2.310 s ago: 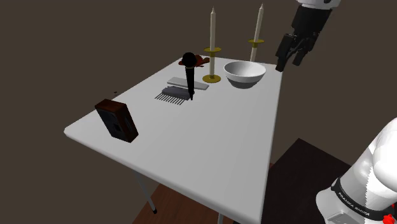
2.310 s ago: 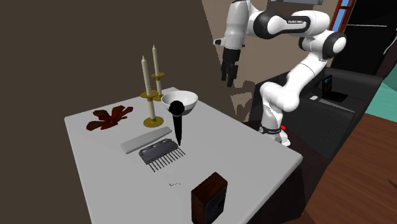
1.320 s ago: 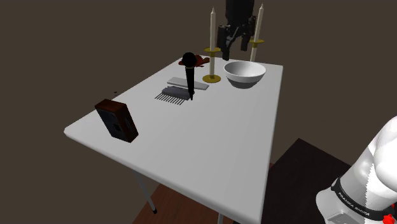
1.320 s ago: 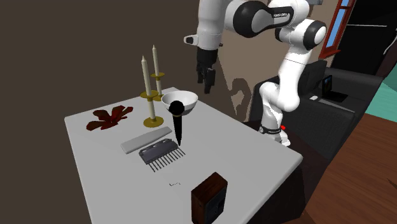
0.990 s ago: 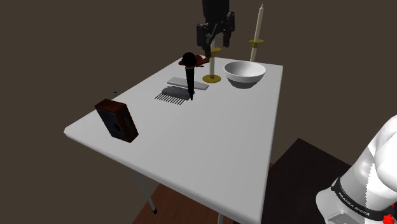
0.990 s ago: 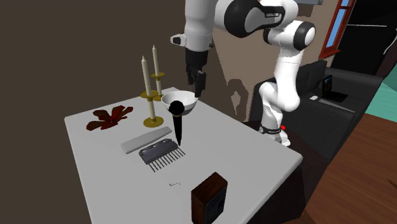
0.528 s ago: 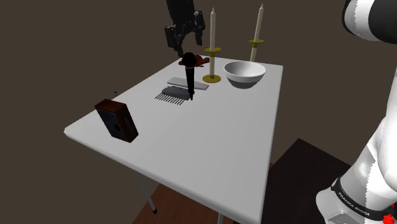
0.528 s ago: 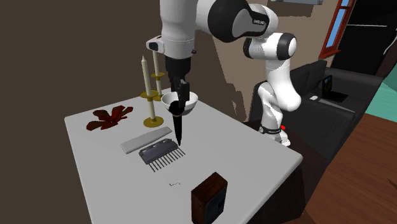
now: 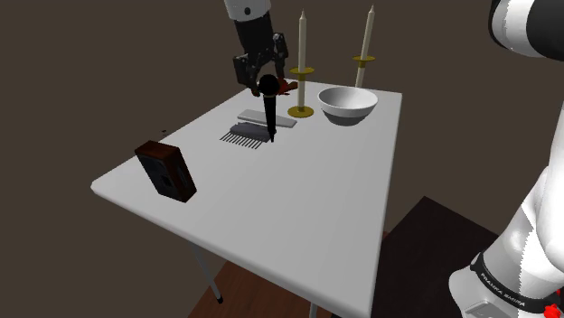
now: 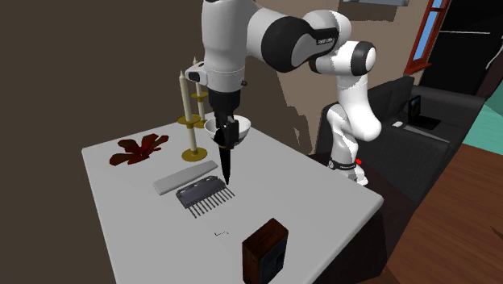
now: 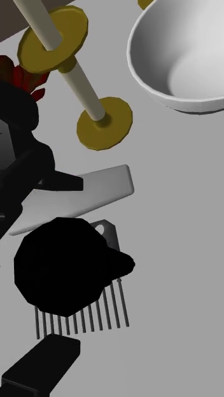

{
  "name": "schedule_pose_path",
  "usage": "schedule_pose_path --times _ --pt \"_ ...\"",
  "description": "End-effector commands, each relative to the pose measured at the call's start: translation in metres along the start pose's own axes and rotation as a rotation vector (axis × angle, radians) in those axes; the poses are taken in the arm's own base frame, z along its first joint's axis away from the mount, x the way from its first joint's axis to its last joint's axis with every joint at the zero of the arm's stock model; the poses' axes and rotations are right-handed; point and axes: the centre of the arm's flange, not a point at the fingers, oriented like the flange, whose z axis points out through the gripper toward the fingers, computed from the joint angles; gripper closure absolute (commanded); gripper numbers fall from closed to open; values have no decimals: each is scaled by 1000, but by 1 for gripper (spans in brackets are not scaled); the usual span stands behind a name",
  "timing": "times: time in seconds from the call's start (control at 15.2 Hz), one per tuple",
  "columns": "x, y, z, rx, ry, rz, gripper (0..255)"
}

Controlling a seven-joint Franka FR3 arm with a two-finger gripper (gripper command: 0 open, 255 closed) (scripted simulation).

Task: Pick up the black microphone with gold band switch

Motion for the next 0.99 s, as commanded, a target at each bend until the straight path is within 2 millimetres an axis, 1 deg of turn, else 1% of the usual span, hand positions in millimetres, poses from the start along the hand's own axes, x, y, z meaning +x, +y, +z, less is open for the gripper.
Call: schedule_pose_path --times 0.0,0.07,0.66,0.92 --pt "1 -1 3 0 1 0 0" --pt "1 0 2 0 1 0 255" --pt "1 -1 3 0 1 0 255" --pt "1 4 -18 0 1 0 255"
